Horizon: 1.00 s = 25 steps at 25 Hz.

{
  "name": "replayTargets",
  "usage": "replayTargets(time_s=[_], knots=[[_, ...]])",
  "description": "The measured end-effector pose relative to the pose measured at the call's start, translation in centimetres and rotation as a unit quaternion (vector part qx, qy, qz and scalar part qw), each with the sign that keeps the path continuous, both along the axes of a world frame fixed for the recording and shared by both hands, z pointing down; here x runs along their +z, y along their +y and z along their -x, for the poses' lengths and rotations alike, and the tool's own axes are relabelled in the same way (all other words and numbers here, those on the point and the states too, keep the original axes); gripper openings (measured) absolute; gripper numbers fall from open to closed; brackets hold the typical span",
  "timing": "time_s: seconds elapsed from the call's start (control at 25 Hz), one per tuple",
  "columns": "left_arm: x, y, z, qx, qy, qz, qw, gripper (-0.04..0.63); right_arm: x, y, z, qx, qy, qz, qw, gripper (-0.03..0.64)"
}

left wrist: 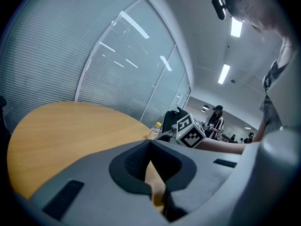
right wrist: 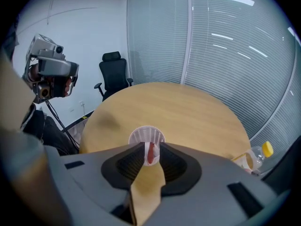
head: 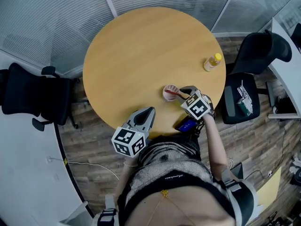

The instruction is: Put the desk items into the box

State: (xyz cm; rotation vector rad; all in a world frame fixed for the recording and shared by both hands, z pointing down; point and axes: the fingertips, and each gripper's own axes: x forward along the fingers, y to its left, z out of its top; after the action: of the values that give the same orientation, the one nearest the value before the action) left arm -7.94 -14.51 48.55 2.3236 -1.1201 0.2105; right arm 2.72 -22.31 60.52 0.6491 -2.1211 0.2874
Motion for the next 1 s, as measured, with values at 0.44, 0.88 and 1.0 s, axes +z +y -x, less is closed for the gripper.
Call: replayTargets(time_s=[0.44, 0.88, 1.0], knots=[[0.3, 0.8, -1.7, 0.023, 0.008, 0.004, 0.9997, 0.018, -2.6, 1.3, -1.4, 0.04, -0.039, -0.04, 0.998, 0.1], [0.7, 1.6, -2.7, 0.035, 0.006, 0.009, 0.9993, 0.018, -3.9, 3.9, -1.5, 0.021, -0.056, -0.065, 0.996, 0.039], [0.9, 1.9, -3.2, 0.037, 0.011, 0.013, 0.9992, 0.018, -4.3, 4.9, -1.1, 0.016, -0.081, -0.058, 0.995, 0.032]])
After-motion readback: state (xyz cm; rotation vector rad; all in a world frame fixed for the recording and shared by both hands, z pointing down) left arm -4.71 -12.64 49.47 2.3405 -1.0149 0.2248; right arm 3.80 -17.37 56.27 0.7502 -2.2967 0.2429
